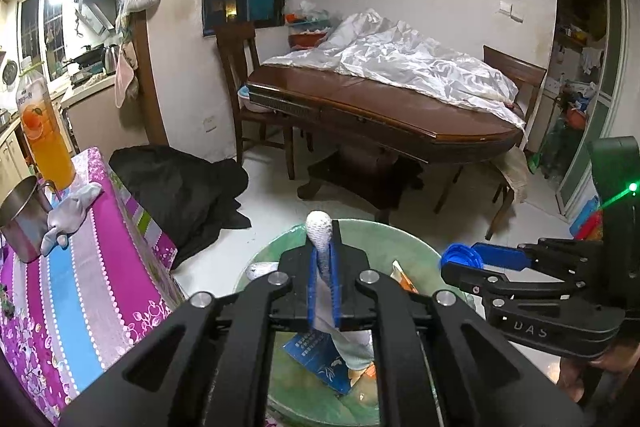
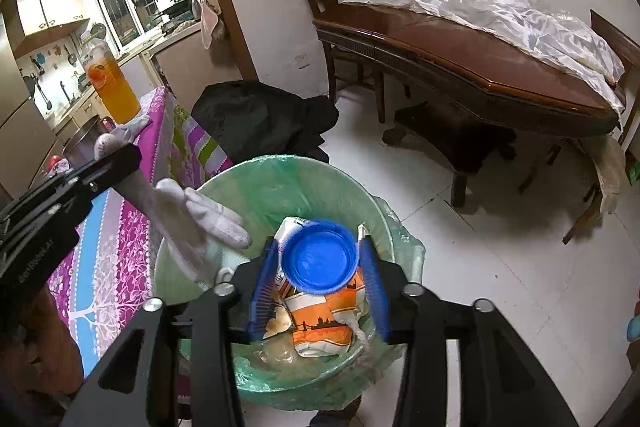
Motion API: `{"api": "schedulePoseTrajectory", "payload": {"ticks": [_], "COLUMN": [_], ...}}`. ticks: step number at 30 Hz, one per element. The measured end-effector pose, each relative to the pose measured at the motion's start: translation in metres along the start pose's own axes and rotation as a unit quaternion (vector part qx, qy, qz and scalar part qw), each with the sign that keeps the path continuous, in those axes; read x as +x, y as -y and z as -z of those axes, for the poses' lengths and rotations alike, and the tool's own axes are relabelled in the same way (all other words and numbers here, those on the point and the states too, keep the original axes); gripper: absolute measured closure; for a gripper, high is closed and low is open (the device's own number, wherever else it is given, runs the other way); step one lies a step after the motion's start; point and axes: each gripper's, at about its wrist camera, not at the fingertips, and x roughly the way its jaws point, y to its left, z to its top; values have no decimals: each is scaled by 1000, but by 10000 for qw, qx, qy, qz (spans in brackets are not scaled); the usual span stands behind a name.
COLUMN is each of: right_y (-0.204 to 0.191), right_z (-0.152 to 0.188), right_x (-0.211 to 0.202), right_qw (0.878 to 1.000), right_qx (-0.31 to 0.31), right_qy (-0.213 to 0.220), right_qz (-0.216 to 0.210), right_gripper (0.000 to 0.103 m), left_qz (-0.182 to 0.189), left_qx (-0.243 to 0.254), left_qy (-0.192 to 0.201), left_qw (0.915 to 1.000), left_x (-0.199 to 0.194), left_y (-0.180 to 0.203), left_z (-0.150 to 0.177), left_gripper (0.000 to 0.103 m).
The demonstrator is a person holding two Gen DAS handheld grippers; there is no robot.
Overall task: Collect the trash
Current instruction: 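Open both tools to drop the glove and blue cap into the bin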
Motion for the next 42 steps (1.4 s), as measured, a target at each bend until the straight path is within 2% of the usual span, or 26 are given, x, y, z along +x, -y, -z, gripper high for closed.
{"api": "schedulePoseTrajectory", "payload": {"ticks": [1,3,5,9,19,25,29,42], "right_y": [0,2,3,6,6,2,-2,-26], "right_z": [0,0,-1,-1,5,10,14,37], "right_x": [0,0,-2,-4,-10,-26,-39,-67], "right_qw": [10000,10000,9999,9999,9996,9988,9977,9946], "right_qx": [16,43,60,105,109,53,17,-101], "right_qy": [17,32,73,124,237,487,670,1029], "right_qz": [-14,-40,-34,-45,-59,-46,-33,9], "right_gripper": [50,45,44,44,40,30,21,12], "left_qz": [9,7,-13,-53,-157,-213,-249,-320], "left_qx": [1,-11,-19,-67,-33,-41,-17,-44], "left_qy": [-18,-24,-33,-45,-90,-93,-76,-29], "left_qw": [10000,10000,10000,10000,9998,9997,9997,9995], "left_x": [1,1,1,2,3,0,-2,-17], "left_y": [0,0,-2,-5,-4,-6,-4,-14], "left_z": [1,1,2,2,4,4,4,9], "left_gripper": [92,75,72,59,55,54,50,47]}}
